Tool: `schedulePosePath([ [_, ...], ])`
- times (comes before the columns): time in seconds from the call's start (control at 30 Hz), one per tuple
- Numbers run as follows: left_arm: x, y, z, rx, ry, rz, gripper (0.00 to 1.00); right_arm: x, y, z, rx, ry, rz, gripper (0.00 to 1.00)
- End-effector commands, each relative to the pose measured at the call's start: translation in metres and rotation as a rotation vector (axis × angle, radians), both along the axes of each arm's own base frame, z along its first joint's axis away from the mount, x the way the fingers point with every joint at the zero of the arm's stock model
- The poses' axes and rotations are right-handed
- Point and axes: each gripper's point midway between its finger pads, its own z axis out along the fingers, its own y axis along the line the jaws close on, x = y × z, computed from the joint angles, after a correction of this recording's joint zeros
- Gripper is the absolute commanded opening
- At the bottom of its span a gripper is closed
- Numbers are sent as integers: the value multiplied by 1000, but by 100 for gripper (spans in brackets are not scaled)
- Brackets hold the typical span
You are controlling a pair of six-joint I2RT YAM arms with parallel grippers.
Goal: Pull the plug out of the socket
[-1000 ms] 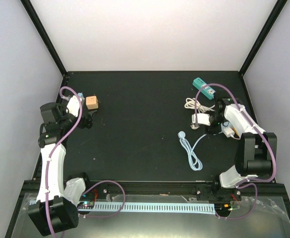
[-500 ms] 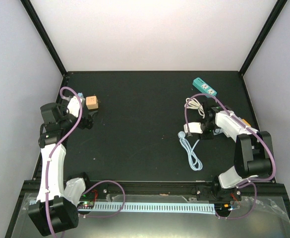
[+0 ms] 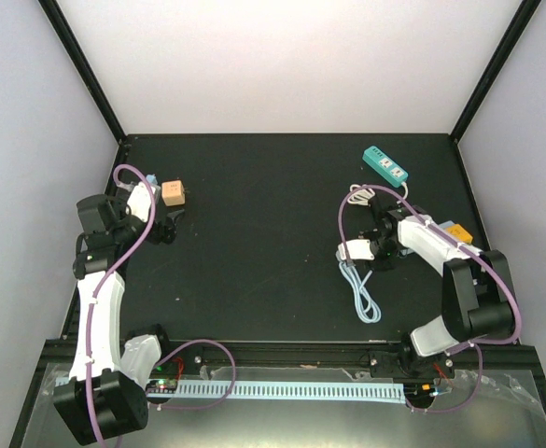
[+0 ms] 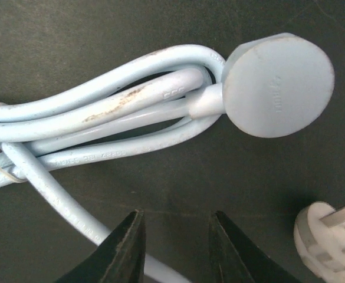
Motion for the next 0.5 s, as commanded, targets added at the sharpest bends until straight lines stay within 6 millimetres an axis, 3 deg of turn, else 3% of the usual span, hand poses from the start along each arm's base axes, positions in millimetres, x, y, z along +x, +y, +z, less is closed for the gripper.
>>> schedulePosePath([
  [0.0,-3,-3,8,1,-34,-23,99,-17,-9,11,-35,17,12,35],
  [0.2,-3,-3,5,2,-31,-26,99,-30,-19,20,-70,-10,53,55],
  [0.3,-3,-4,3,0,-28,-28,99,-34,-19,19,-66,-5,74,58],
  [0.47,-3,-4,4,-2,-30,-30,99,-22,-24,2,-104,-49,76,56],
])
